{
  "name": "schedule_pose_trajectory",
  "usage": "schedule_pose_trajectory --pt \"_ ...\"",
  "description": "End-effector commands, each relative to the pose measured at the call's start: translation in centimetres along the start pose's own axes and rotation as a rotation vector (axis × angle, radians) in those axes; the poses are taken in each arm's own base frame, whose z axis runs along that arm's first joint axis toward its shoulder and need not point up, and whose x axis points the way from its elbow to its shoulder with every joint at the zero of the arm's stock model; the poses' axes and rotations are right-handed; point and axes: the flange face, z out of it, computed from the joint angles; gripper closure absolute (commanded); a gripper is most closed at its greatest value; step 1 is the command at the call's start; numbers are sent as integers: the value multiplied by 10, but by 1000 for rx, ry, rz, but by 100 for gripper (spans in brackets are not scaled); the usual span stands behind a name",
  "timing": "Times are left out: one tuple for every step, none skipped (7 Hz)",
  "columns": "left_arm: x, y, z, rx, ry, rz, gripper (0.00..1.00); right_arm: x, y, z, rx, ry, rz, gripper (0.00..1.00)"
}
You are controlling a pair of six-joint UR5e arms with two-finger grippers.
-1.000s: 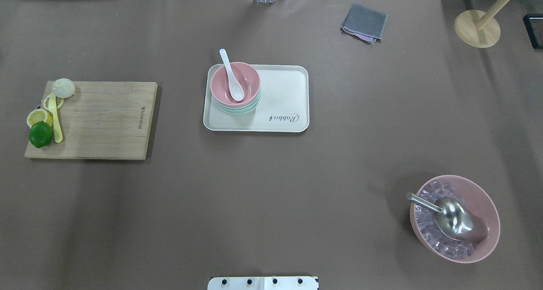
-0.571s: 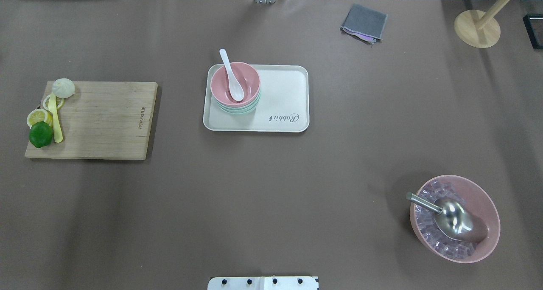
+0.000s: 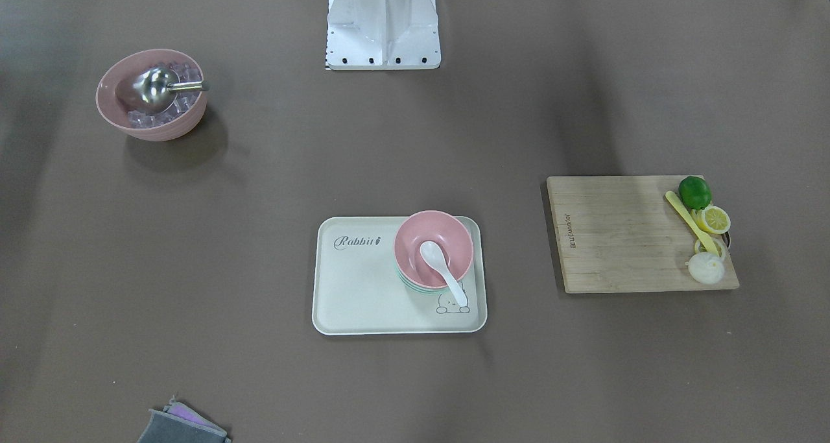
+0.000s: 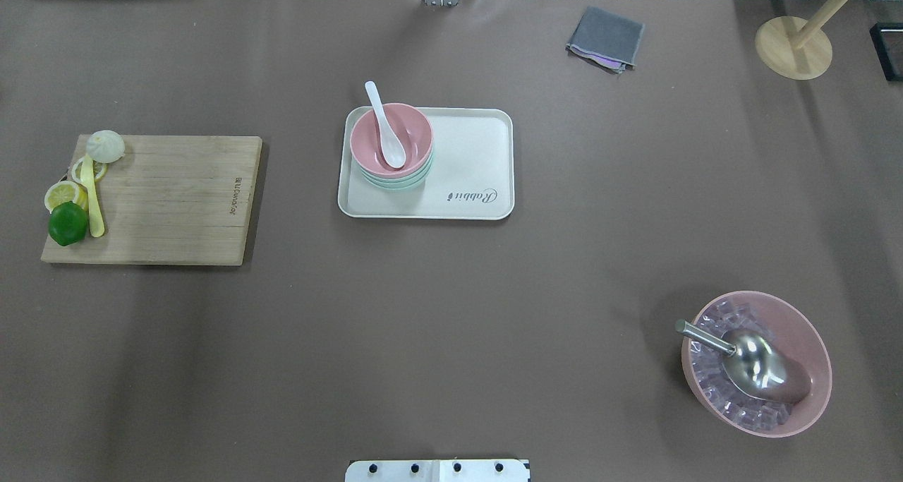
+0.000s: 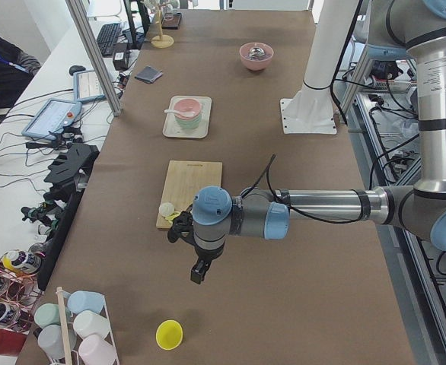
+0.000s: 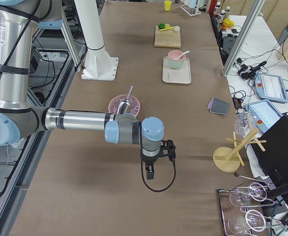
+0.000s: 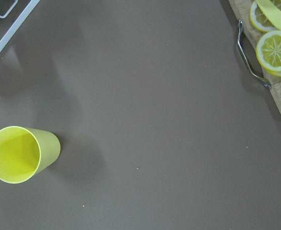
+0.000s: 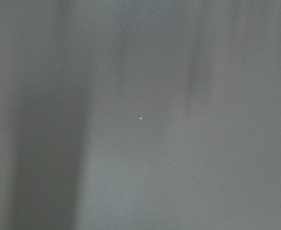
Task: Stack pink bowl on green and place spoon
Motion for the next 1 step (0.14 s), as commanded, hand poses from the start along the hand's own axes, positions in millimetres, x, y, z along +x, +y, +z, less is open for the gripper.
schedule_pose_trajectory --pt "0 0 0 0 -1 0 2 1 1 2 -4 1 1 0"
